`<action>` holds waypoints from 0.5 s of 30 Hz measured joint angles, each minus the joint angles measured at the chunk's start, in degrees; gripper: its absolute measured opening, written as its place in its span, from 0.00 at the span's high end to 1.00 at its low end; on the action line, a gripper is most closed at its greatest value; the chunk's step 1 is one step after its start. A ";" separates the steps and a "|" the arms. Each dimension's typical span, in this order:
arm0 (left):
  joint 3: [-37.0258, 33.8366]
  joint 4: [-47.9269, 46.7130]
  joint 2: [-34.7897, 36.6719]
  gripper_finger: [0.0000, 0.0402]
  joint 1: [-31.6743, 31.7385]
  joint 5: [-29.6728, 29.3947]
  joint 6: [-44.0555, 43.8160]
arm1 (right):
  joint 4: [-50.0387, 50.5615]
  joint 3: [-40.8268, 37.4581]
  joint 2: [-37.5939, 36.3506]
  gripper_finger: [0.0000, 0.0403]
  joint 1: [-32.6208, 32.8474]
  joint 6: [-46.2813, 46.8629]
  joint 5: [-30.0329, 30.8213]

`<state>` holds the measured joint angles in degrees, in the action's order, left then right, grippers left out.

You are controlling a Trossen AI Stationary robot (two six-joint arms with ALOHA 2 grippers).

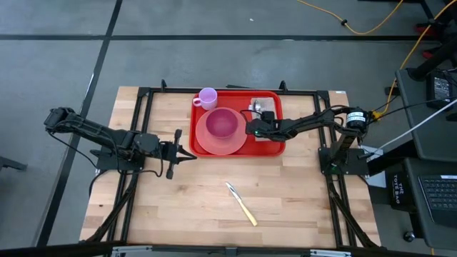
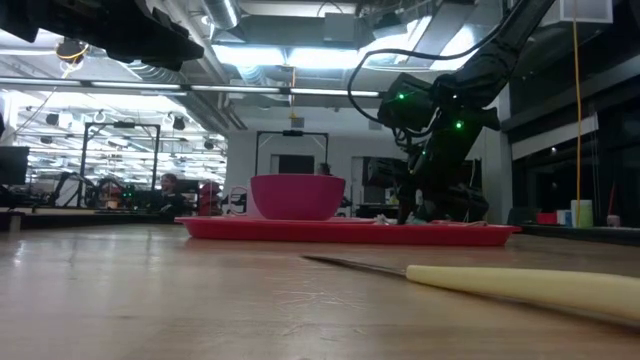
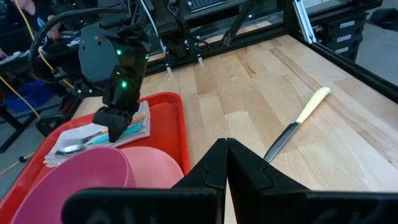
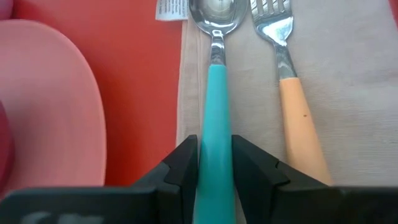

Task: Set up tray
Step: Put the blue spoon to the left side of the orange fork on the light brown table napkin on the red tray

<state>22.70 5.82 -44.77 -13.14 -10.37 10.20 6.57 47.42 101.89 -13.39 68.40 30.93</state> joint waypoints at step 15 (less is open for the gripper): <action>0.00 0.00 0.00 0.99 0.00 0.00 -0.01 | -0.05 0.02 -0.07 0.57 0.04 -1.22 -1.11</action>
<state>22.70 5.82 -44.77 -13.14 -10.37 10.19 6.52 47.44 101.82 -13.34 67.18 29.82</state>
